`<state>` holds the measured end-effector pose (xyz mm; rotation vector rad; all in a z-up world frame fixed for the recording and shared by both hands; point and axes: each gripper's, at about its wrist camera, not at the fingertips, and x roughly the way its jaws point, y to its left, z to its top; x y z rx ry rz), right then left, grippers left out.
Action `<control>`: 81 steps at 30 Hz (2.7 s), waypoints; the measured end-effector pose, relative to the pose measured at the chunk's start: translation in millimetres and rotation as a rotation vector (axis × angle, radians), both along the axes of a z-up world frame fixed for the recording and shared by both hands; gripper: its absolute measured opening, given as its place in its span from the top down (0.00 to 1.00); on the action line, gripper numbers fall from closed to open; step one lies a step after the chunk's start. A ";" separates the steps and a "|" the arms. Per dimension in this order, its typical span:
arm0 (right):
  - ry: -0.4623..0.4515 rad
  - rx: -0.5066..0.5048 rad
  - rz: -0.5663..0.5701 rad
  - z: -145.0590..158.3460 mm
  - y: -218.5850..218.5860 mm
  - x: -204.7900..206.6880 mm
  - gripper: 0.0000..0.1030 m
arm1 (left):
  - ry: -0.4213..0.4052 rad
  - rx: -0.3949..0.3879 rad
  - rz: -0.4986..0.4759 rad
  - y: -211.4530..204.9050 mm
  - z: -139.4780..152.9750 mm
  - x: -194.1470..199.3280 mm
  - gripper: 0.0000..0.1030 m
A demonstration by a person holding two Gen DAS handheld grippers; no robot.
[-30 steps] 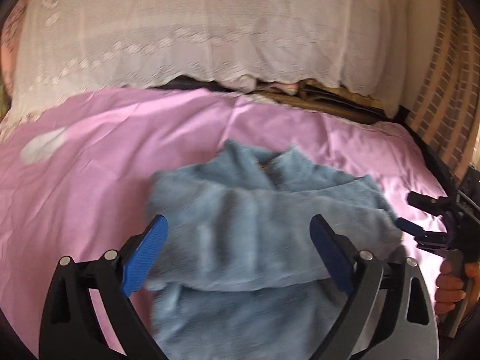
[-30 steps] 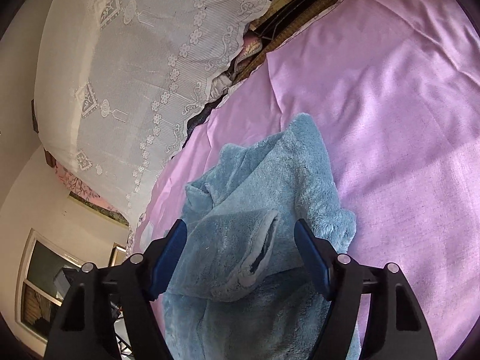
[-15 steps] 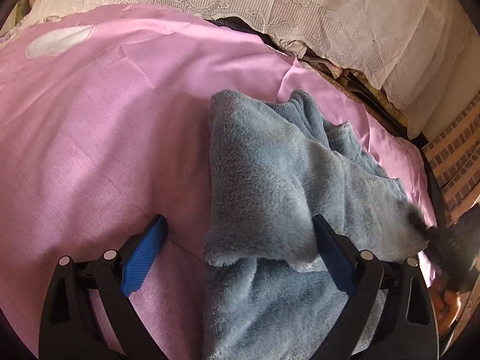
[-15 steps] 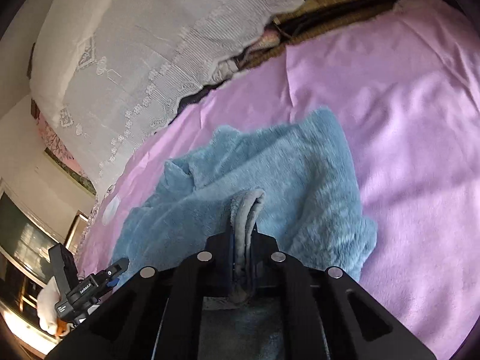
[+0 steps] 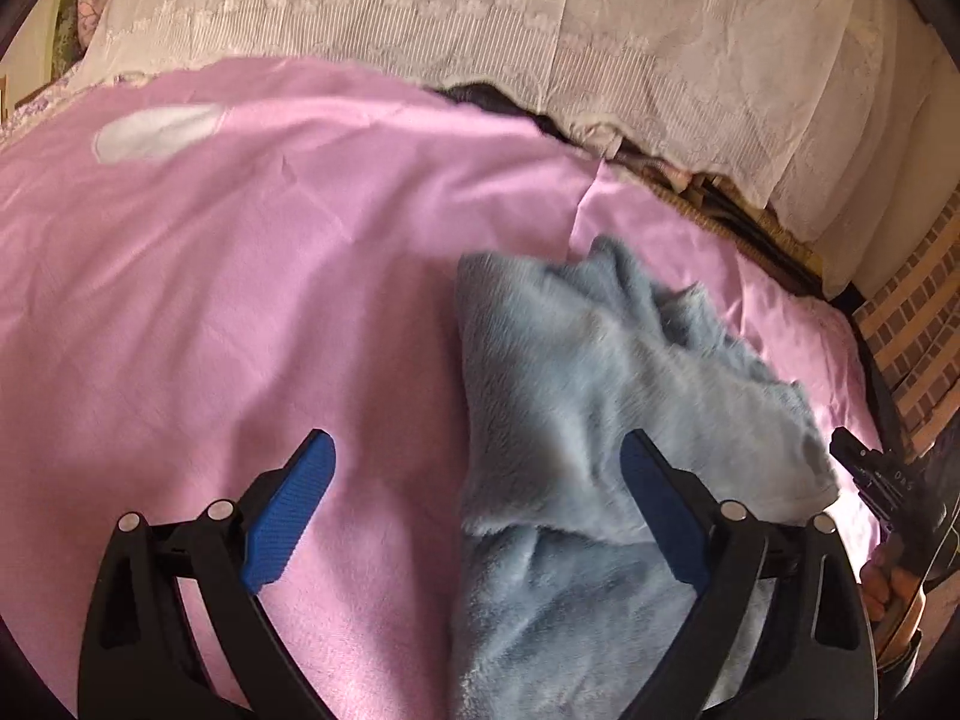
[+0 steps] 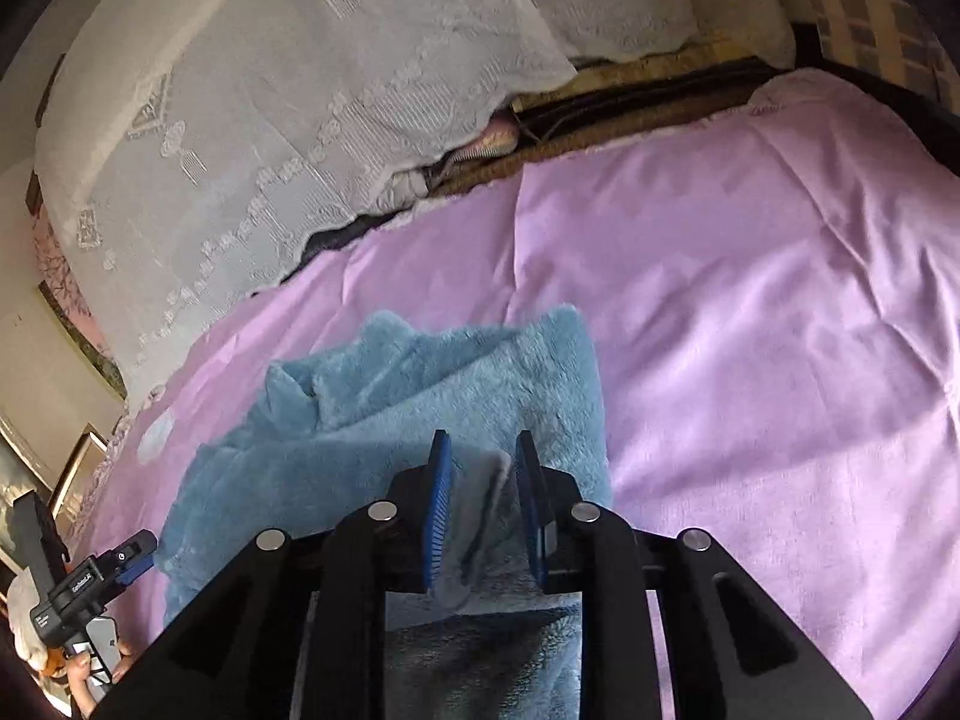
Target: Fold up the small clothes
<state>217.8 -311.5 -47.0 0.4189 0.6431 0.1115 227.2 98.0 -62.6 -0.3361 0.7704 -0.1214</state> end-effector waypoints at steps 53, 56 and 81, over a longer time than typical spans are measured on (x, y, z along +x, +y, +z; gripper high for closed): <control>0.058 0.224 0.103 -35.4 21.4 -39.7 0.75 | 0.103 -0.036 -0.205 -37.9 -30.6 0.3 0.04; 0.023 0.208 0.100 -29.3 17.2 -56.9 0.62 | 0.067 -0.072 -0.190 -30.1 -25.5 -16.6 0.04; 0.025 0.205 0.184 -45.9 -6.6 -216.3 0.44 | 0.007 -0.252 -0.483 -18.6 -33.2 -192.6 0.04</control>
